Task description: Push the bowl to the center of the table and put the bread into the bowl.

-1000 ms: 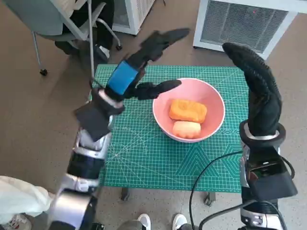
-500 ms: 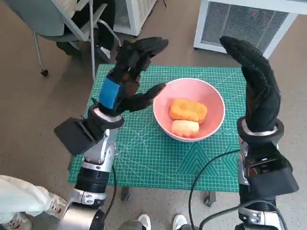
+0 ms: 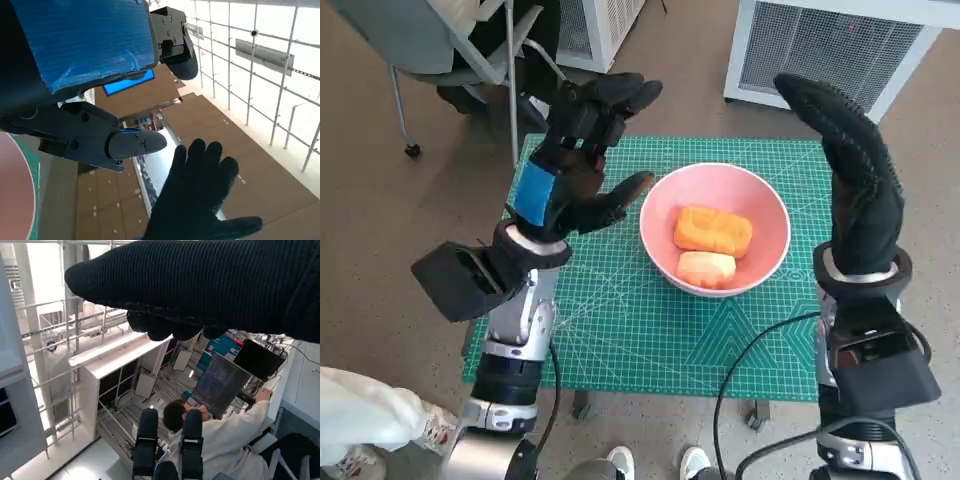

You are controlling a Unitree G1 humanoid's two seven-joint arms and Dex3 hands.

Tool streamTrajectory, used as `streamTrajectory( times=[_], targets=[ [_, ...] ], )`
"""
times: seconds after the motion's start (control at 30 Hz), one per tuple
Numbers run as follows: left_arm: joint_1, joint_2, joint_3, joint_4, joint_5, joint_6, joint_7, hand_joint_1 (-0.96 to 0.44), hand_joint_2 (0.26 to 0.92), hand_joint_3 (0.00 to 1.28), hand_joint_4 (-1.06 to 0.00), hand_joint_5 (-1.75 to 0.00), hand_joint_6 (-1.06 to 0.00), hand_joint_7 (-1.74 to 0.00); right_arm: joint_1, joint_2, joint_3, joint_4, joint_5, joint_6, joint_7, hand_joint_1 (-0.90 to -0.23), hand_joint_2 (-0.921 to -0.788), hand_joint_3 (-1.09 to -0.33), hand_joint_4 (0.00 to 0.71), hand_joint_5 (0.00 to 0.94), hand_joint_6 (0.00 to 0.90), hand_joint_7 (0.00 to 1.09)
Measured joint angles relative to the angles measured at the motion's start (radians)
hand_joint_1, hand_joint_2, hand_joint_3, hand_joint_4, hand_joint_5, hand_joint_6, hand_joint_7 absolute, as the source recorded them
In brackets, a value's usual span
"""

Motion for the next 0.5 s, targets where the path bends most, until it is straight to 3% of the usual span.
streamTrajectory(
  times=[0.5],
  targets=[
    [0.002, 0.000, 0.003, -0.015, 0.007, 0.006, 0.017, -0.29, 0.894, 0.42, 0.00, -0.75, 0.00, -0.99, 0.000, -0.005, 0.000, 0.002, 0.000, -0.013, 0.001, -0.542, -0.921, -0.742, 0.291, 0.005, -0.001, 0.69]
  ],
)
